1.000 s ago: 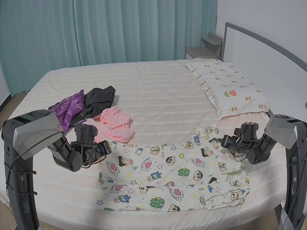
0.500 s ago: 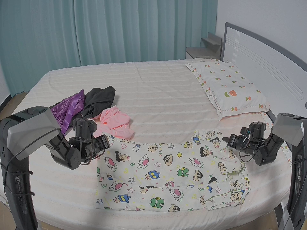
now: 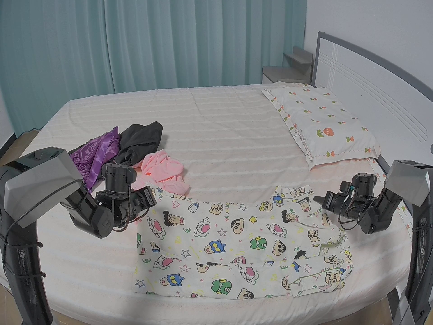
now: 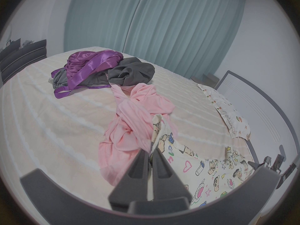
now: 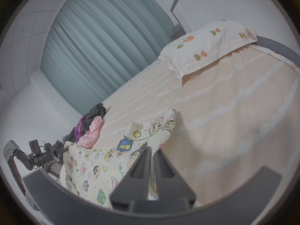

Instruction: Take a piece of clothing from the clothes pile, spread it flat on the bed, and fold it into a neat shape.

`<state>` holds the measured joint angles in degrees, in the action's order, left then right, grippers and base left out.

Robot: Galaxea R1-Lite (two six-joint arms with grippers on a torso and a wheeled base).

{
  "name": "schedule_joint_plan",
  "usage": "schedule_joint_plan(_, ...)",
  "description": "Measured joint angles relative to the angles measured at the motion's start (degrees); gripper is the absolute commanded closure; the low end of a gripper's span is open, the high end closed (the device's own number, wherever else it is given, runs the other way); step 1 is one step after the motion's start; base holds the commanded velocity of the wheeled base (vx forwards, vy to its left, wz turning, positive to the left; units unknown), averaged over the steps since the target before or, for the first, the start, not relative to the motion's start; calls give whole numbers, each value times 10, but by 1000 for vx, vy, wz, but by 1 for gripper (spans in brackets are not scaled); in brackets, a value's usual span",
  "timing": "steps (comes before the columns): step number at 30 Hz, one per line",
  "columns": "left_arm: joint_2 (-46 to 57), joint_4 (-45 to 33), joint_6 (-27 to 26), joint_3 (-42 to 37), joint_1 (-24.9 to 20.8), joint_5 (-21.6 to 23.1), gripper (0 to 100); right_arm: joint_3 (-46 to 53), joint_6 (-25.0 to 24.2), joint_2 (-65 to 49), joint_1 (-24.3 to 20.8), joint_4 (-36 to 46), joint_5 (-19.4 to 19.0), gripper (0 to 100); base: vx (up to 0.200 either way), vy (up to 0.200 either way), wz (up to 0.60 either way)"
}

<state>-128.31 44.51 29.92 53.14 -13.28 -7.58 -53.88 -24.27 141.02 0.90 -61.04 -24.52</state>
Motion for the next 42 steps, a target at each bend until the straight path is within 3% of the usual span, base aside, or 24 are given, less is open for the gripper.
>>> schedule_joint_plan(14, 1, 1, 0, 2, 0, 0, 100, -30, 0, 24, -25, 20, 0, 0, 0, 0, 0)
schedule_joint_plan(15, 1, 1, 0, 2, 0, 0, 100, -33, 0, 25, -29, 29, 0, 100, 0, 0, 0)
schedule_joint_plan(24, 2, 1, -1, -3, 0, 0, 100, -52, 4, 19, -32, 52, -3, 100, 0, 0, 0)
schedule_joint_plan(30, 7, 0, -3, -3, -1, 0, 100, -11, 6, -5, -15, 32, -70, 100, 0, 0, 0)
schedule_joint_plan(42, 38, -12, -3, -5, -9, 0, 100, 40, 7, -39, 21, -11, -84, 100, 0, 0, 0)
